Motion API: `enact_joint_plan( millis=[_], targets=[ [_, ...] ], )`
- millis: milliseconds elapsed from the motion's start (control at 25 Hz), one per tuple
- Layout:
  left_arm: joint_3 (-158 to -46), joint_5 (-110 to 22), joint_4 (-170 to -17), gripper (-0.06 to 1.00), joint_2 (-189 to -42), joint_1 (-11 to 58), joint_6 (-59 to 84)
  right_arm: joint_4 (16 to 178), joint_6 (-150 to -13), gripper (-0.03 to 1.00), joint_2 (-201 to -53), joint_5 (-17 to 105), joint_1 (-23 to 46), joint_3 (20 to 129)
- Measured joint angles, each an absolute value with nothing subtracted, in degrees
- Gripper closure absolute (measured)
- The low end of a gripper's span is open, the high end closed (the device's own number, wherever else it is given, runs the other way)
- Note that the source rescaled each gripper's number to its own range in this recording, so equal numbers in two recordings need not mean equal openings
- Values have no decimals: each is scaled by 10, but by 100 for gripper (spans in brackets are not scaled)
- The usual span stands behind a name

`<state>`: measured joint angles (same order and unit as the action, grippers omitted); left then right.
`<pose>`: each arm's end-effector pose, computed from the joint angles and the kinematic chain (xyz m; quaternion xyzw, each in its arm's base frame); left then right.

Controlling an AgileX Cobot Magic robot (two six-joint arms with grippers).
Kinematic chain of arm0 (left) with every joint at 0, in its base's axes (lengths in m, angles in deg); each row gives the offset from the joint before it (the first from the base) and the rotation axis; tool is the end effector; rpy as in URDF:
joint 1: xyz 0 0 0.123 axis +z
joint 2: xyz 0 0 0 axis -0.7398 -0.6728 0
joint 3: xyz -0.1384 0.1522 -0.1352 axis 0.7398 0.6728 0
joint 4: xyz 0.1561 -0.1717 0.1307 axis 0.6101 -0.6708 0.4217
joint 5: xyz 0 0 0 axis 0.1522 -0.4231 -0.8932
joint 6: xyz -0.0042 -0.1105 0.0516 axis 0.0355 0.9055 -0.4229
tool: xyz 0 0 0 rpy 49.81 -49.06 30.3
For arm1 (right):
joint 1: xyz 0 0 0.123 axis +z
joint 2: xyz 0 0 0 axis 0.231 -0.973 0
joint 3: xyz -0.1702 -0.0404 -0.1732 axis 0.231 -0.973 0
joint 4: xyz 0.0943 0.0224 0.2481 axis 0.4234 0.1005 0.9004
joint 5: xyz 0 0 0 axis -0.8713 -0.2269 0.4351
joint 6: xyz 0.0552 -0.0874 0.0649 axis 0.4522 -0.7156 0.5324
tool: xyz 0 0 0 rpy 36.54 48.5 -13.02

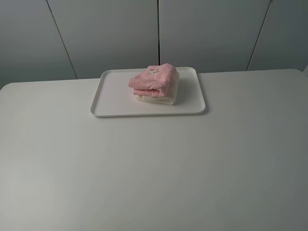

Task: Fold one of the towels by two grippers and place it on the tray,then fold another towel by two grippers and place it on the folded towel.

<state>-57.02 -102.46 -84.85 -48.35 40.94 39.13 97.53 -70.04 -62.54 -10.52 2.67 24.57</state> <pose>0.0771 -0.0182 0.2927 0.1099 0.8524 -0.0377 0.5099 0.0828 0.0410 0.2611 -0.2115 0.8689 0.0933 0.4376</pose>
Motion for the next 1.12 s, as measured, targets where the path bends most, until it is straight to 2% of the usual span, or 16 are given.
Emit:
enact_joint_plan(
  millis=[240, 680, 1120],
  targets=[
    [-523, -1027, -866, -5, -428, 409, 390, 1006, -734, -3, -610, -106, 27, 240],
    [-521, -1026, -863, -5, -423, 409, 403, 1008, -735, -3, -591, -105, 27, 240],
    [-520, -1026, -833, -5, -423, 413, 459, 970, -656, -3, -537, -99, 27, 240]
  ],
)
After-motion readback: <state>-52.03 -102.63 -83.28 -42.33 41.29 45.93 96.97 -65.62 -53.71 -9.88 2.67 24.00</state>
